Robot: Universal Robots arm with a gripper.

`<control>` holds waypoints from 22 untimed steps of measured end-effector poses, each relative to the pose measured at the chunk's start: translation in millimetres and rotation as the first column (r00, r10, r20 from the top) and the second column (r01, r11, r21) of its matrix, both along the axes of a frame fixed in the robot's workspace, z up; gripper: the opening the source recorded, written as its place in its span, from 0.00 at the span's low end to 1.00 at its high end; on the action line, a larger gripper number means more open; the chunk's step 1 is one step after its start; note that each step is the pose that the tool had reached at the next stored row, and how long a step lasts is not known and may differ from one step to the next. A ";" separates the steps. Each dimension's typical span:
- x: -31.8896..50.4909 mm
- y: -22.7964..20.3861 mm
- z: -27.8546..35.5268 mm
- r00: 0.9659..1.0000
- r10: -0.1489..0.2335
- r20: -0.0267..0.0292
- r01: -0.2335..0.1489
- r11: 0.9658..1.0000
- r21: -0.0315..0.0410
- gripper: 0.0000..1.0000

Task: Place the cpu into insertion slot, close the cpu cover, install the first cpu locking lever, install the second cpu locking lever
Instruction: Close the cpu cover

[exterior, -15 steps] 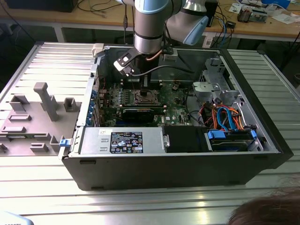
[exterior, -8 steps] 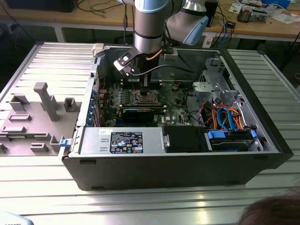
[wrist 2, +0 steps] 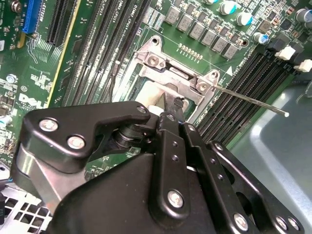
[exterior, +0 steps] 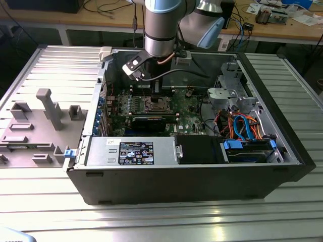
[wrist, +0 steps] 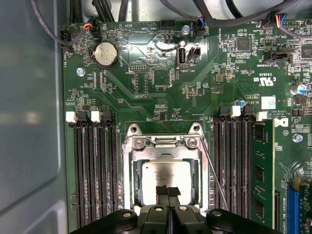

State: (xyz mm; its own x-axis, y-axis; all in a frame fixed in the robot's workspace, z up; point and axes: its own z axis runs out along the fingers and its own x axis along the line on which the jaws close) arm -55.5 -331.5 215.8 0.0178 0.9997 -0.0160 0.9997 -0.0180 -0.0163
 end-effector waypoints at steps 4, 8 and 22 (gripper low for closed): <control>0.0 0.0 7.2 1.000 0.000 0.000 0.000 1.000 0.000 0.11; 0.0 0.0 14.5 1.000 0.000 0.000 0.000 1.000 0.000 0.11; 0.0 0.0 42.4 1.000 0.000 0.000 0.000 1.000 0.000 0.11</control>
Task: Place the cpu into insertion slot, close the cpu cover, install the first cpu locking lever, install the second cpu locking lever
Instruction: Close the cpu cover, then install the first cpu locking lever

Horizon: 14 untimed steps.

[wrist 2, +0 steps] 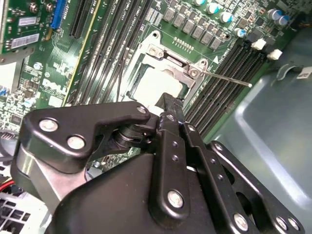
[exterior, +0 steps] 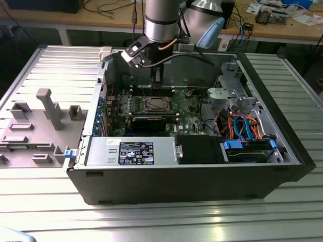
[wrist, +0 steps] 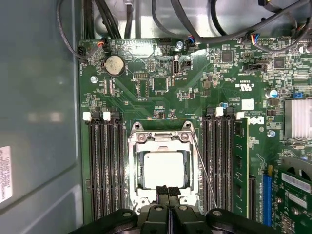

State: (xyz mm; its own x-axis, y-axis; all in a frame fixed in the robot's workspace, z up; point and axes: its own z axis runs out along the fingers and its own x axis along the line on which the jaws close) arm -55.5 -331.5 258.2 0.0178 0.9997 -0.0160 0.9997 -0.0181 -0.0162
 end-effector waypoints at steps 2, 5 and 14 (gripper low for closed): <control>0.0 0.0 7.5 1.000 0.000 0.000 0.000 1.000 0.000 0.11; 0.0 0.0 8.9 1.000 0.000 0.000 0.000 1.000 0.000 0.11; 0.0 0.0 9.3 1.000 0.001 0.000 -0.001 1.000 0.000 0.11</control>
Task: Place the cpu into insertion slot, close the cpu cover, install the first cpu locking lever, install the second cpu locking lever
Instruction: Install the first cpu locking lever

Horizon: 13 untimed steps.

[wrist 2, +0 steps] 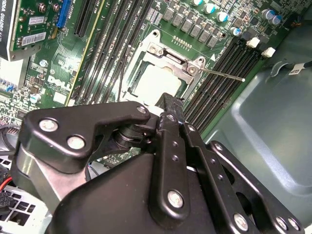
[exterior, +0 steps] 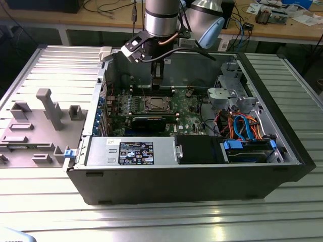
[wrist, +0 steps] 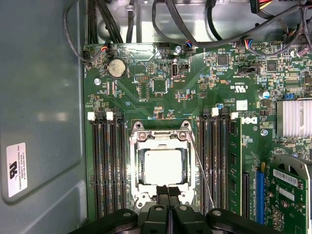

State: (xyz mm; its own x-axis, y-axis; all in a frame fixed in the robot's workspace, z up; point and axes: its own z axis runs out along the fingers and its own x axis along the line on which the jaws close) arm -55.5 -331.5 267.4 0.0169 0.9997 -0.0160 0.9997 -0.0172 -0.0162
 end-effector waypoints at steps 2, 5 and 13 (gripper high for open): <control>0.0 0.0 0.0 1.000 0.000 0.000 0.000 1.000 0.000 0.11; 0.0 0.0 0.0 1.000 0.005 0.000 -0.005 1.000 0.000 0.11; 0.0 0.0 0.0 0.997 0.082 0.000 -0.082 0.997 0.000 0.11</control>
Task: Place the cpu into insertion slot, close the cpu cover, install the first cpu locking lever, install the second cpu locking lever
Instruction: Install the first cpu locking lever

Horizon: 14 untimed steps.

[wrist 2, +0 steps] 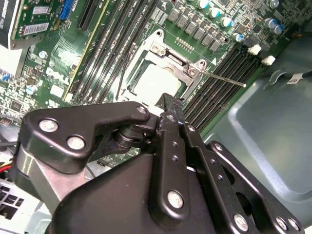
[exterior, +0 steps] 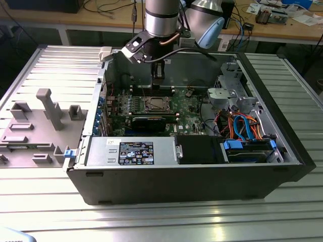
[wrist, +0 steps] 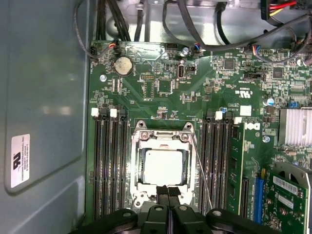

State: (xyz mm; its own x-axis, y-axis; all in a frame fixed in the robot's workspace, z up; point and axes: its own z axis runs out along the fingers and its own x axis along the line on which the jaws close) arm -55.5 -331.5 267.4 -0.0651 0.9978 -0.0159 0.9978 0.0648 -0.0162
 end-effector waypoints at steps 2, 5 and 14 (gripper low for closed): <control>0.0 0.0 0.0 0.999 0.035 0.000 -0.035 0.999 0.000 0.11; 0.0 0.0 0.0 0.998 0.062 0.000 -0.062 0.998 0.000 0.11; 0.0 0.0 0.0 0.987 0.159 0.000 -0.159 0.987 0.000 0.11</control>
State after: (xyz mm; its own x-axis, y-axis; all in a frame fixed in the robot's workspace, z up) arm -55.5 -331.5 267.4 -0.2234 0.9746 -0.0160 0.9747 0.2231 -0.0162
